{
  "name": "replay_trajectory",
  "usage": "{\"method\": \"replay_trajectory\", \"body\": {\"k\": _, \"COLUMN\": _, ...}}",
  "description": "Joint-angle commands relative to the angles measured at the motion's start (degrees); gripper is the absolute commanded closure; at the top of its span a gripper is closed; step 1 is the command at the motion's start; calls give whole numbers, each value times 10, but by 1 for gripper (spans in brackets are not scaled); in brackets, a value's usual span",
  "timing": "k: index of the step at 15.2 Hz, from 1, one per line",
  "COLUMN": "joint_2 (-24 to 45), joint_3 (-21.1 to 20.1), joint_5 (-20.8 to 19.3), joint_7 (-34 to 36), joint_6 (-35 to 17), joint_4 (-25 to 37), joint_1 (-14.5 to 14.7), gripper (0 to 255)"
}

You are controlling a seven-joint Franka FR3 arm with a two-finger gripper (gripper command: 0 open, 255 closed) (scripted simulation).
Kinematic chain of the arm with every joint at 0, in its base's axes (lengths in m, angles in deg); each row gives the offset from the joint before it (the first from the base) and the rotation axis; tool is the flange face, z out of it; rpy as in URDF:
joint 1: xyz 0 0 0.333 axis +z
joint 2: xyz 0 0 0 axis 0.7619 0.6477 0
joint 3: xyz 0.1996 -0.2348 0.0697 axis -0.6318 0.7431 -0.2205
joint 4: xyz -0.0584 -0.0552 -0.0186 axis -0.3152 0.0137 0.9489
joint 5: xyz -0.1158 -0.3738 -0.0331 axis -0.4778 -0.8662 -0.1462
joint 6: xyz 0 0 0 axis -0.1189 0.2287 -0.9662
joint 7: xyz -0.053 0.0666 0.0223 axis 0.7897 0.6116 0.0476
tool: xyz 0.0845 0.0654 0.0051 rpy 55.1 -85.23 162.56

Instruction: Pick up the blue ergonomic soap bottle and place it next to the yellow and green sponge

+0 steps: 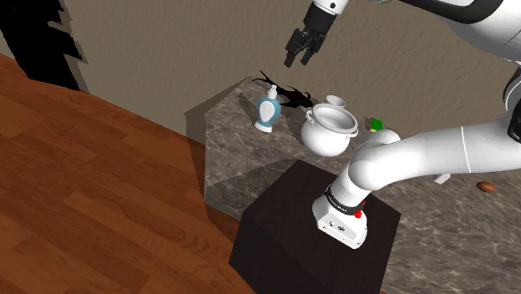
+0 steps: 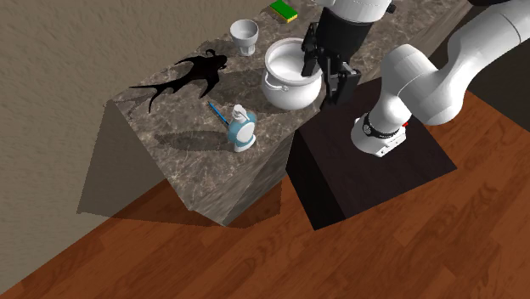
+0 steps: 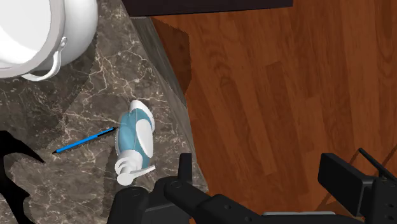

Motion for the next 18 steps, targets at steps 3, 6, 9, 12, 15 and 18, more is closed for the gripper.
{"method": "replay_trajectory", "body": {"k": 3, "joint_2": 0, "joint_3": 26, "joint_5": -3, "joint_7": -34, "joint_6": -34, "joint_4": -30, "joint_1": -1, "gripper": 0}}
{"method": "replay_trajectory", "body": {"k": 6, "joint_2": 9, "joint_3": 66, "joint_5": -6, "joint_7": -87, "joint_6": -84, "joint_4": -67, "joint_1": -1, "gripper": 0}}
{"method": "replay_trajectory", "body": {"k": 9, "joint_2": 29, "joint_3": 109, "joint_5": -7, "joint_7": -141, "joint_6": -136, "joint_4": -95, "joint_1": 1, "gripper": 0}}
{"method": "replay_trajectory", "body": {"k": 12, "joint_2": 60, "joint_3": 153, "joint_5": -2, "joint_7": -199, "joint_6": -187, "joint_4": -113, "joint_1": 6, "gripper": 0}}
{"method": "replay_trajectory", "body": {"k": 15, "joint_2": 103, "joint_3": 201, "joint_5": 11, "joint_7": -262, "joint_6": -237, "joint_4": -122, "joint_1": 18, "gripper": 0}}
{"method": "replay_trajectory", "body": {"k": 18, "joint_2": 156, "joint_3": 252, "joint_5": 36, "joint_7": -333, "joint_6": -283, "joint_4": -120, "joint_1": 38, "gripper": 0}}
